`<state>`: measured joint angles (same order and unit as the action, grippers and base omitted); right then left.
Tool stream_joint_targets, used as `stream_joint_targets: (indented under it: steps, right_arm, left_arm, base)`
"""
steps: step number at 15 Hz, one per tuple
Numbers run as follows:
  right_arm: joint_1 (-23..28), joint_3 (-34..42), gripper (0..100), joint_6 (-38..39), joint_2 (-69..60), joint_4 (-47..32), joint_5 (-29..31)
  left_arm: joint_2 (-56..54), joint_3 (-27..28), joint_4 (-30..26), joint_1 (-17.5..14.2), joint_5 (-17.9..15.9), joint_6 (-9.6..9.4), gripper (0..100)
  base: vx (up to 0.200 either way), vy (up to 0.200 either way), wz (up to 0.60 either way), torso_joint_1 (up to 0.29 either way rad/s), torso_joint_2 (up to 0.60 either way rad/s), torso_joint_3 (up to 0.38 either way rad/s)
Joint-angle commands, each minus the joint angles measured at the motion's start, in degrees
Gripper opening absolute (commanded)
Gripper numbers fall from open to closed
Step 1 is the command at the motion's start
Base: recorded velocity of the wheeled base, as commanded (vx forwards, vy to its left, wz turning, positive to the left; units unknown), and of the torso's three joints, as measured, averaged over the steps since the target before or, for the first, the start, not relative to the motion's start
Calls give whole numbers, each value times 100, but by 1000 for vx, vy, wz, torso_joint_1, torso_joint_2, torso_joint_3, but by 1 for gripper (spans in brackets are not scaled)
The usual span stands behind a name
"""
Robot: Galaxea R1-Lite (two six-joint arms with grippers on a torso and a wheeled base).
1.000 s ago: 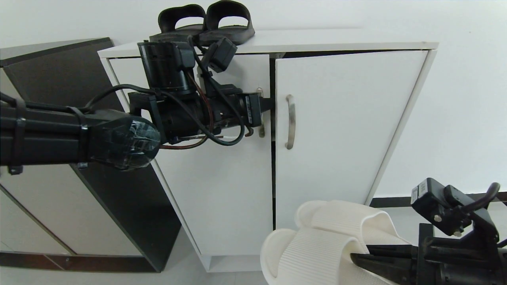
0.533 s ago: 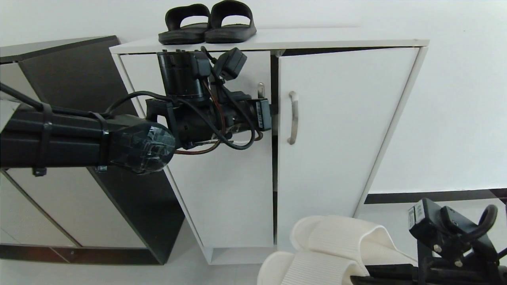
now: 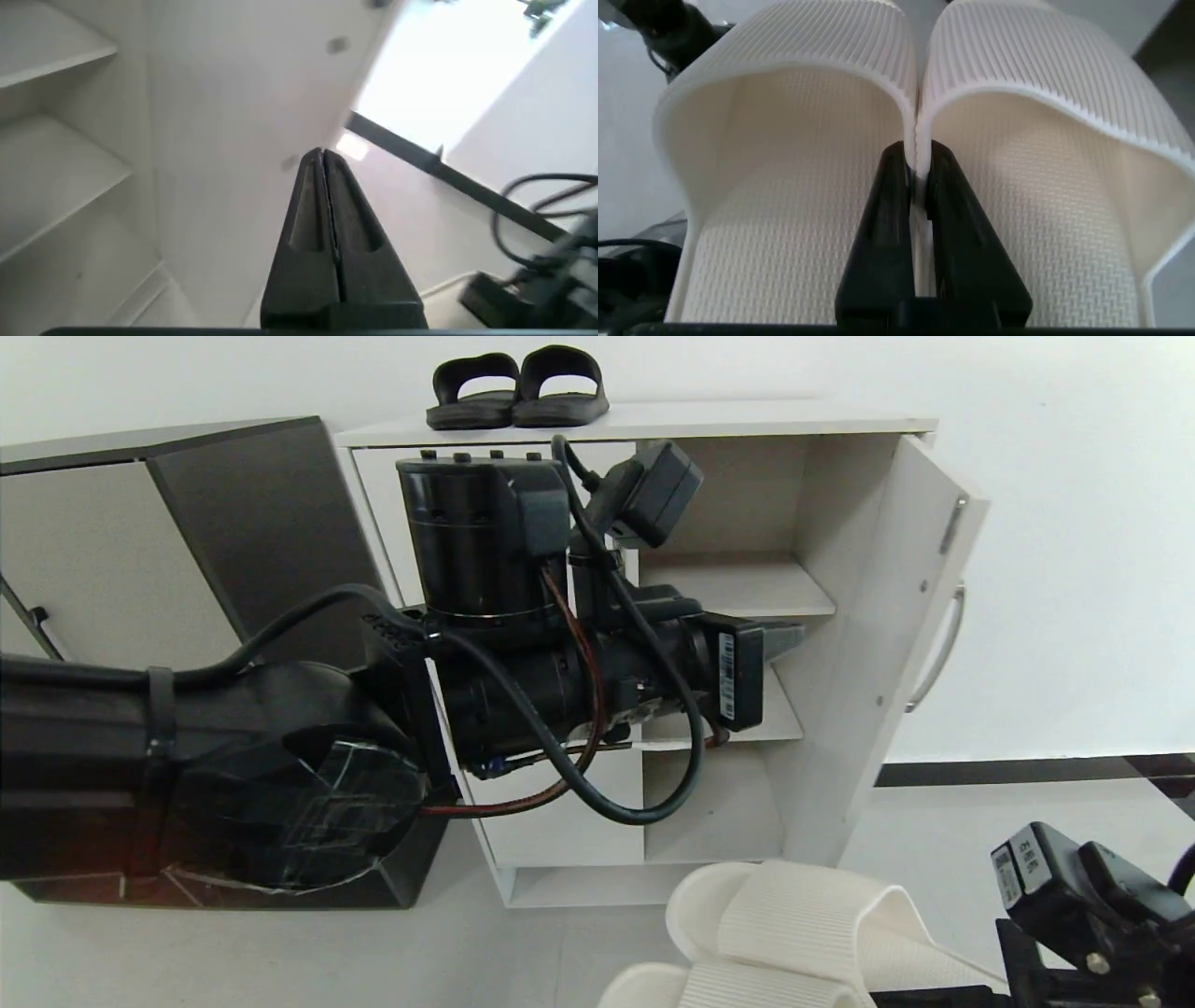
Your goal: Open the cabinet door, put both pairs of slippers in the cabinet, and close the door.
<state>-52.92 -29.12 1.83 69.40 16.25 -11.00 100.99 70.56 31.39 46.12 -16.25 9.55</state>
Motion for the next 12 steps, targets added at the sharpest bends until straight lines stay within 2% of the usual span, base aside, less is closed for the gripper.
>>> stream_joint_targets:
  steps: [1, 2, 4, 5, 6, 7, 8, 10, 11, 12]
  right_arm:
    - [27, -261, 0, 204, 161, 19, 168]
    - [27, -445, 0, 415, 328, 19, 634]
    - [18, -1069, 0, 969, 821, 54, 1926]
    - [10, -1368, 0, 1223, 1084, 45, 2383]
    - [1, -1737, 0, 1452, 1480, 54, 3016]
    - [1, -1930, 0, 1549, 1726, 62, 3376]
    - [45, -2247, 0, 1803, 2157, 80, 4026]
    - [458, -2396, 0, 1830, 2508, 300, 4352]
    - [695, -2458, 0, 1786, 2737, 537, 4615]
    - [862, -2449, 0, 1672, 2948, 766, 4817]
  left_arm:
    - [-62, -121, 7, -235, 781, -93, 0]
    - [-70, -227, -1, -358, 1335, -111, 0]
    - [-431, -693, -19, -665, 2363, -120, 0]
    - [-765, -1079, -72, -832, 2662, -120, 0]
    - [-1239, -1677, -98, -1061, 2732, -164, 0]
    - [-1512, -1993, -116, -1210, 2768, -243, 0]
    - [-2171, -2661, -124, -1492, 2935, -410, 0]
    - [-3129, -3435, -124, -1711, 3506, -427, 0]
    - [-3683, -3707, -204, -1887, 3972, -533, 0]
    - [-4087, -3690, -406, -2045, 4174, -928, 0]
  base:
    - [0, 0, 0, 0, 0, 0]
    - [0, 0, 0, 0, 0, 0]
    - [0, 0, 0, 0, 0, 0]
    - [0, 0, 0, 0, 0, 0]
    - [0, 0, 0, 0, 0, 0]
    - [0, 0, 0, 0, 0, 0]
    - [0, 0, 0, 0, 0, 0]
    - [0, 0, 0, 0, 0, 0]
    - [0, 0, 0, 0, 0, 0]
    - [0, 0, 0, 0, 0, 0]
